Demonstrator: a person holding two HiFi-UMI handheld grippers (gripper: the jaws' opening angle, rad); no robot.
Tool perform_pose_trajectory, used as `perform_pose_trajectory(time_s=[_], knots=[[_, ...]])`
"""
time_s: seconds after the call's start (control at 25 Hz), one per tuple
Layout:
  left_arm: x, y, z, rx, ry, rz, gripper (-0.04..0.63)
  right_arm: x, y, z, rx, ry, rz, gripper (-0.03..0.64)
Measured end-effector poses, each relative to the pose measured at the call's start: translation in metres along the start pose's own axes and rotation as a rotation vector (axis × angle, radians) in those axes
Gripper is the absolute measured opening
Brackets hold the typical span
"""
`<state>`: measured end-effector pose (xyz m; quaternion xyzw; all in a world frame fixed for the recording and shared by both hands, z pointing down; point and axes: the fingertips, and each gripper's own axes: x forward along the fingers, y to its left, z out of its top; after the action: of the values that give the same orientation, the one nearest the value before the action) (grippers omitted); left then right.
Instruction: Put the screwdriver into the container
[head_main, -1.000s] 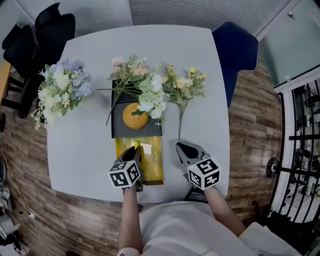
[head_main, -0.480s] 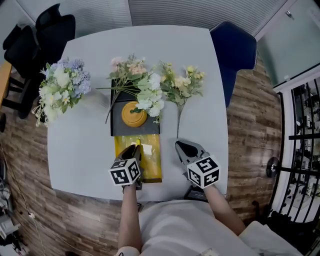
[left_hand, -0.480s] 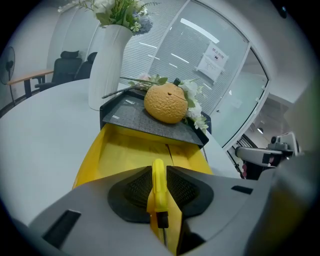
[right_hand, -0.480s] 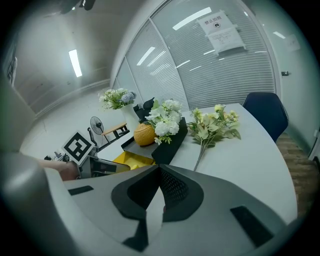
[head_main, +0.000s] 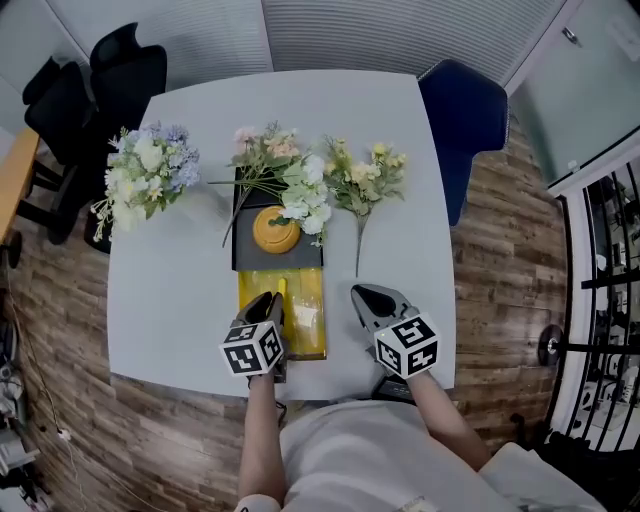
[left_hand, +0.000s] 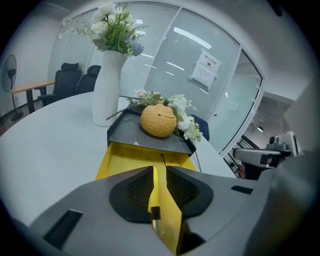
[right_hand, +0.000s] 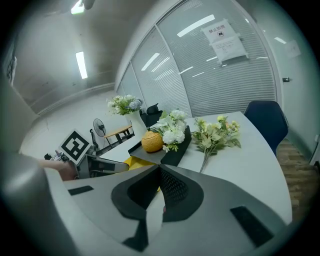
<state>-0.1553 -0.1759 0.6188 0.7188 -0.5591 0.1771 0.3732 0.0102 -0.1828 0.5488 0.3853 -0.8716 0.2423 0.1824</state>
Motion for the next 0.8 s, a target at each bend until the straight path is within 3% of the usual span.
perform_pose_trajectory(time_s=[0.8], knots=[[-0.098, -0.036, 0.029, 0.067, -0.219, -0.007, 0.042, -0.050, 0.044, 0.027, -0.082, -0.137, 0.007, 0.017]])
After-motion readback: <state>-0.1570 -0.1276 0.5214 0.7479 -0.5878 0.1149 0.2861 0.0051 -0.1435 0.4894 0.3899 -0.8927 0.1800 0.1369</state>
